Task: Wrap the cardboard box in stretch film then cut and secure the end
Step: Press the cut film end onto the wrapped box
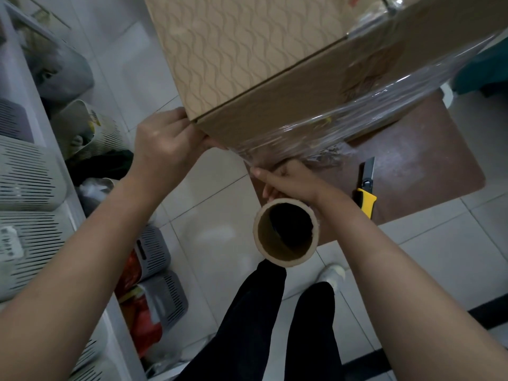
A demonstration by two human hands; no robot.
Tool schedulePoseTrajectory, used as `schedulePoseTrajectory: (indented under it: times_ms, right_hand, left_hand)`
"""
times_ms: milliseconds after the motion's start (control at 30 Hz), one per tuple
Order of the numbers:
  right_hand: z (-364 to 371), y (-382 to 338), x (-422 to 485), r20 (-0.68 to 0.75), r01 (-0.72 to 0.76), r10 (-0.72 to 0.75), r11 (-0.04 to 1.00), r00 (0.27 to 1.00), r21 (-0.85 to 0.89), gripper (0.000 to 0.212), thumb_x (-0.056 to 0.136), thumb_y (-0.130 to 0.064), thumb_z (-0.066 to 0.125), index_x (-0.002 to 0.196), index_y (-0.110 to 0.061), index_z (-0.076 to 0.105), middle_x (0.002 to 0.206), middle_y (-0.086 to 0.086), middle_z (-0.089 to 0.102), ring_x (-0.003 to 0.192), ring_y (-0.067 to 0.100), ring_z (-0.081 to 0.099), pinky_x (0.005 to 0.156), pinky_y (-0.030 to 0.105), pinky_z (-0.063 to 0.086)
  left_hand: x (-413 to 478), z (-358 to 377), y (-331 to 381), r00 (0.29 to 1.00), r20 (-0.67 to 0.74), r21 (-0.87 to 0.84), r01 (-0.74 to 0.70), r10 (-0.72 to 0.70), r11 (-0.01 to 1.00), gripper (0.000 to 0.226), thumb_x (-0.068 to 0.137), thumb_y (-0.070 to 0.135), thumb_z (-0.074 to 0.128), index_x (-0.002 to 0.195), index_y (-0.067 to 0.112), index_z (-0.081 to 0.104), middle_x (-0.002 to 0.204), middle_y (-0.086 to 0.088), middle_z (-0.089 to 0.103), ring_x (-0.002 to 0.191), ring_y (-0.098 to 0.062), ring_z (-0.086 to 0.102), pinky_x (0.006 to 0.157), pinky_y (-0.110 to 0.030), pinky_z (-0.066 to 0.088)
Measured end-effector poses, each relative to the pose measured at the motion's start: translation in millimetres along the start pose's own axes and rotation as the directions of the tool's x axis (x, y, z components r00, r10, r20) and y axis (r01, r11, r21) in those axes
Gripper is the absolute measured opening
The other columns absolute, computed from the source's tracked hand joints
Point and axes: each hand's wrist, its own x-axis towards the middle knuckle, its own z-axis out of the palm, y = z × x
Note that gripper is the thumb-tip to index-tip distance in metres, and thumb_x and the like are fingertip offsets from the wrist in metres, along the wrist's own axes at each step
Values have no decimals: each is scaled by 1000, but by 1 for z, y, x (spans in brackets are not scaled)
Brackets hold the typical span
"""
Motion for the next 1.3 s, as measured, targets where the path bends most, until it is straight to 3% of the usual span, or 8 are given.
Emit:
schedulePoseTrajectory:
  times_ms: [167, 333, 467, 567, 667, 800, 1000, 1300]
  right_hand:
    - [5, -13, 1, 94, -129, 130, 992, 987, -13, 67, 71, -76, 56, 68, -11, 73, 60, 0, 72, 58, 12, 69, 73, 36, 48]
    - [16, -35, 7, 182, -313, 347, 930, 920, -194, 84, 78, -83, 30, 69, -10, 71, 56, 2, 71, 68, 20, 67, 68, 35, 46]
    - [18, -37, 11, 207, -350, 398, 907, 894, -233, 89, 81, -82, 21, 73, -8, 71, 67, 7, 71, 71, 23, 66, 72, 36, 48]
    - [9, -29, 11, 209, -299, 347, 926, 914, -229, 75, 87, -73, 32, 74, -10, 71, 55, 0, 70, 62, 16, 65, 74, 38, 49]
    - [-3, -21, 7, 210, -191, 234, 959, 949, -208, 38, 94, -40, 53, 80, -13, 74, 72, -1, 74, 74, 13, 68, 82, 34, 54]
    - [-17, -5, -12, 95, -95, 91, 995, 991, 31, 20, 91, -9, 60, 80, -17, 75, 63, -12, 74, 57, -5, 66, 47, 8, 45]
    - [-17, 14, -45, -165, 30, 46, 901, 985, 432, 21, 93, -5, 54, 82, -10, 71, 67, -9, 75, 65, 0, 69, 58, 12, 52]
    - [-7, 3, -63, -386, 110, 91, 876, 918, 469, 22, 96, -4, 50, 86, -12, 68, 60, -11, 73, 59, -6, 67, 54, 8, 48]
  left_hand:
    - [-17, 8, 4, 960, 145, -39, 248, -240, 968, 39, 96, 16, 49, 66, -4, 63, 51, -18, 59, 46, -30, 54, 44, -29, 33]
    - [-4, 3, 5, 798, 152, 4, 590, -583, 808, 32, 83, 15, 47, 53, 9, 36, 45, 1, 28, 43, -26, 30, 49, -24, 18]
    - [0, 4, 25, 431, 415, -124, 899, -801, 420, 32, 88, 12, 49, 60, 29, 46, 57, 11, 51, 57, -17, 55, 48, -27, 35]
    - [-4, 5, 51, 197, 711, -147, 980, -675, 131, 20, 92, 9, 49, 88, 20, 65, 91, 2, 67, 80, -9, 61, 67, -17, 49]
    - [1, 9, 70, 208, 759, -231, 972, -617, 43, 25, 93, 6, 46, 81, 23, 60, 84, 5, 58, 75, -3, 55, 56, -1, 36]
    - [15, 15, 82, 192, 793, -354, 918, -579, -181, 43, 85, -8, 46, 73, 32, 52, 73, 16, 54, 52, 20, 51, 48, 4, 36]
    - [27, 27, 86, 110, 736, -459, 806, -668, -373, 44, 72, -18, 51, 95, 18, 61, 98, -1, 67, 90, -10, 62, 75, -21, 53]
    - [7, 28, 82, 307, 739, -568, 762, -599, -310, 85, 61, -33, 33, 122, 25, 33, 105, 15, 52, 83, 20, 55, 64, 0, 41]
